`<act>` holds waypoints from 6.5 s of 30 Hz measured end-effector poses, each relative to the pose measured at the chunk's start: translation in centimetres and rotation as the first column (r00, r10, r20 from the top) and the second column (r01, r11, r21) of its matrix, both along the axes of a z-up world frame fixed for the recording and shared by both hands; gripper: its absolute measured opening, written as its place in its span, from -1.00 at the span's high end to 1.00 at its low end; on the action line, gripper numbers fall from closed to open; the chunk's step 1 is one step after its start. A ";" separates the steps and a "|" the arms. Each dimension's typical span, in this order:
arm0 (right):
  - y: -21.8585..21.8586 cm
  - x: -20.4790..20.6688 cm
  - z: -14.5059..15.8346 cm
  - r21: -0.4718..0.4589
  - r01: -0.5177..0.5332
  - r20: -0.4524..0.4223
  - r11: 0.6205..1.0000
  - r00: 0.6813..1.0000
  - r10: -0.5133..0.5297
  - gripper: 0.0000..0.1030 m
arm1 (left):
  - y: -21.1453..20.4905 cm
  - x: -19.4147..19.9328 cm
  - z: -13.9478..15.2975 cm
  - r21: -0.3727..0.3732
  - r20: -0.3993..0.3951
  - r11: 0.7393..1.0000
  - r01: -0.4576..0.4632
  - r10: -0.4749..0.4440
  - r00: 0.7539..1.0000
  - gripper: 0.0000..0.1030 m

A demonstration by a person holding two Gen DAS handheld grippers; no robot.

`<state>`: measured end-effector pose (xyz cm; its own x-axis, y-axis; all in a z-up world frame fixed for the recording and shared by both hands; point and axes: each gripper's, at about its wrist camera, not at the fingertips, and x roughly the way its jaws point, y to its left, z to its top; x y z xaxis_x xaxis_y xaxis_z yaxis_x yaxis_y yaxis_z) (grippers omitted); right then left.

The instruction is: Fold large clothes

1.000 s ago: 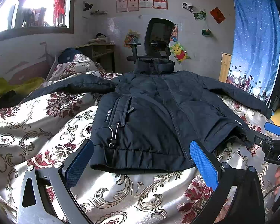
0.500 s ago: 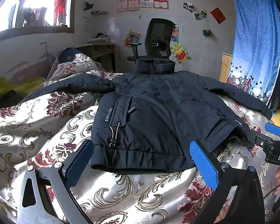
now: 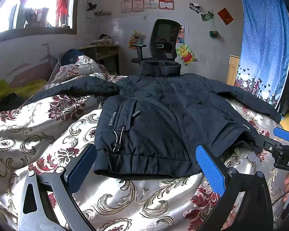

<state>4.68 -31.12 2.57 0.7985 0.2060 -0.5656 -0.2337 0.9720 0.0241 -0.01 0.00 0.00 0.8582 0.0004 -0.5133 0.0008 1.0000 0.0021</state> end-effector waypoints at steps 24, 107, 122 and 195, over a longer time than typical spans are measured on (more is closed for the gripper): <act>-0.1 0.1 -0.1 0.003 0.001 -0.003 1.000 1.000 -0.001 -1.00 | 0.0 0.0 0.0 0.001 0.003 1.000 0.000 0.000 1.000 -0.96; -19.5 24.8 -2.8 0.531 0.623 -0.451 0.574 0.782 -0.431 -1.00 | -5.5 41.0 -1.2 -0.127 -0.200 0.975 0.181 -0.204 0.958 -0.96; -30.8 23.2 -3.2 0.640 0.719 -0.490 0.272 0.654 -0.576 -0.48 | -16.2 47.4 -4.6 -0.191 -0.218 0.936 0.294 -0.333 0.918 -0.96; 2.7 33.8 -3.2 -0.094 -0.375 -0.185 0.922 0.917 0.354 -0.57 | 4.7 43.7 -5.2 -0.477 -0.376 0.878 0.026 -0.231 0.897 -0.94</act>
<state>38.52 -28.46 -0.67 0.5773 0.3844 -0.7204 -0.5753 0.8176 -0.0247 43.64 4.74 -5.19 0.5439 -0.4127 -0.7306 0.0279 0.8791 -0.4758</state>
